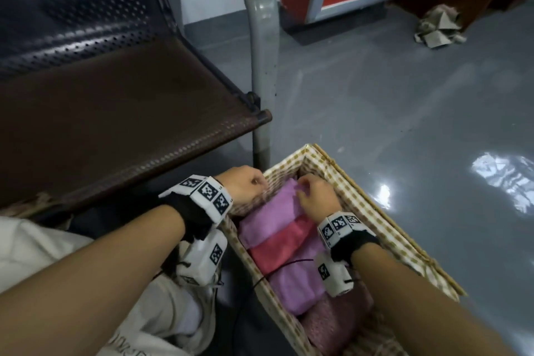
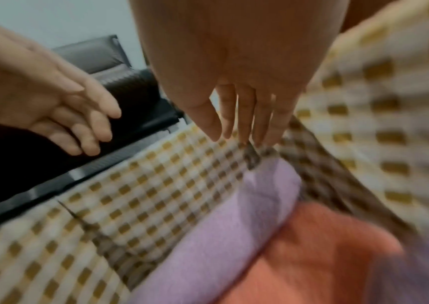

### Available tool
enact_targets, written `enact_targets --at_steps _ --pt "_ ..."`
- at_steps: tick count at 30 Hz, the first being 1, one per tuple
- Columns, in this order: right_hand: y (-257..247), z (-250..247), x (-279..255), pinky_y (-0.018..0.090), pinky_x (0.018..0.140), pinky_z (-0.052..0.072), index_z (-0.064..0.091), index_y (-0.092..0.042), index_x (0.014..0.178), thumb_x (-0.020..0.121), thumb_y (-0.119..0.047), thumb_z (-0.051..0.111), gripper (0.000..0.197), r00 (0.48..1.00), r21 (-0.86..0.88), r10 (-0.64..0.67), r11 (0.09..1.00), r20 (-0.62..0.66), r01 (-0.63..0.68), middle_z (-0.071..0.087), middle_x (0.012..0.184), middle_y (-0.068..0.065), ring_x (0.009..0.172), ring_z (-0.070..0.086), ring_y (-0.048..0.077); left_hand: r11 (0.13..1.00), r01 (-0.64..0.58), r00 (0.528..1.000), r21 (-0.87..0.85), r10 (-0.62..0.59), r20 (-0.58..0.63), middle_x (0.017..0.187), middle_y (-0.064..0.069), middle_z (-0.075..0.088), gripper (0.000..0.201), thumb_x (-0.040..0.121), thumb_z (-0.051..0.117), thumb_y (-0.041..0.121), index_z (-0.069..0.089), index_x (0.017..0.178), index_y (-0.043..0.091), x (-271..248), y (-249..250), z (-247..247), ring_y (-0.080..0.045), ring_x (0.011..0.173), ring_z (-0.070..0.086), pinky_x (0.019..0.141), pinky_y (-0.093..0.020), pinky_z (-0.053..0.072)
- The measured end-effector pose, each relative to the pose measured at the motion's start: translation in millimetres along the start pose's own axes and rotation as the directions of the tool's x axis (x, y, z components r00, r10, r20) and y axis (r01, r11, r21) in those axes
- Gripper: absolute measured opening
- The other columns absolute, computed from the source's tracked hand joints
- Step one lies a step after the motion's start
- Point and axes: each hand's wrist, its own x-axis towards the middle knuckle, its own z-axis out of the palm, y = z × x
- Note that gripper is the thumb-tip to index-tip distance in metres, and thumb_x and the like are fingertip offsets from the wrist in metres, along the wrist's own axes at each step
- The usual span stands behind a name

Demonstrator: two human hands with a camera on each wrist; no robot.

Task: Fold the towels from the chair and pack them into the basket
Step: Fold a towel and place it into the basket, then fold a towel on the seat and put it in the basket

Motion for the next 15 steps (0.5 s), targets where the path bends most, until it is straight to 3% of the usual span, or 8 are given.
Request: enact_targets --at_steps 2,3,5,7,11,15 --pt "-20 -20 -1 0.023 0.082 0.041 0.068 -0.008 0.103 0.085 -0.008 0.057 0.021 0.994 -0.020 -0.110 0.994 -0.003 0.110 0.068 0.105 0.010 0.100 0.061 0.026 0.994 -0.045 0.998 -0.102 0.040 -0.046 0.113 -0.006 0.067 0.020 0.094 0.050 0.017 0.067 0.104 0.018 -13 8 -20 -0.019 0.098 0.064 0.088 -0.027 0.050" --pt "-33 -32 -3 0.022 0.078 0.039 0.069 -0.009 0.098 0.083 -0.007 0.058 0.019 0.986 -0.025 -0.165 0.986 0.000 0.165 0.069 0.101 0.010 0.097 0.062 0.026 0.982 -0.074 0.996 -0.175 0.062 -0.071 0.108 -0.011 0.069 0.020 0.095 0.049 0.012 0.066 0.103 0.013 -22 11 -32 -0.019 0.088 0.065 0.081 -0.025 0.052" --pt "-63 -57 -3 0.023 0.081 0.041 0.070 -0.011 0.098 0.083 -0.008 0.058 0.019 0.968 -0.037 -0.250 0.968 0.002 0.250 0.070 0.100 0.009 0.096 0.063 0.025 0.964 -0.138 0.983 -0.226 0.105 -0.153 0.099 -0.014 0.069 0.020 0.096 0.046 0.006 0.065 0.104 0.005 -42 17 -60 -0.008 0.067 0.064 0.060 -0.010 0.048" --pt "-98 -80 -6 0.024 0.085 0.044 0.070 -0.013 0.101 0.086 -0.011 0.058 0.020 0.956 -0.051 -0.293 0.955 0.015 0.293 0.071 0.104 0.006 0.098 0.063 0.023 0.956 -0.180 0.965 -0.231 0.125 -0.232 0.094 -0.014 0.066 0.020 0.095 0.046 0.004 0.063 0.104 0.000 -66 21 -89 -0.003 0.058 0.061 0.050 -0.005 0.042" --pt "-180 -112 -10 0.017 0.079 0.039 0.069 -0.014 0.101 0.088 -0.014 0.059 0.016 0.897 -0.099 -0.438 0.891 0.061 0.442 0.071 0.102 0.003 0.098 0.063 0.019 0.962 -0.189 0.919 -0.196 0.103 -0.380 0.097 -0.013 0.068 0.021 0.095 0.047 0.007 0.064 0.107 0.002 -119 18 -147 -0.017 0.074 0.061 0.050 -0.005 0.043" --pt "-279 -123 -16 0.016 0.077 0.037 0.070 -0.016 0.098 0.088 -0.015 0.059 0.015 0.796 -0.164 -0.596 0.779 0.107 0.605 0.071 0.101 0.001 0.099 0.061 0.018 0.963 -0.184 0.852 -0.198 0.055 -0.521 0.096 -0.012 0.068 0.021 0.095 0.046 0.007 0.065 0.103 0.005 -177 -8 -205 -0.019 0.078 0.061 0.054 -0.009 0.044"
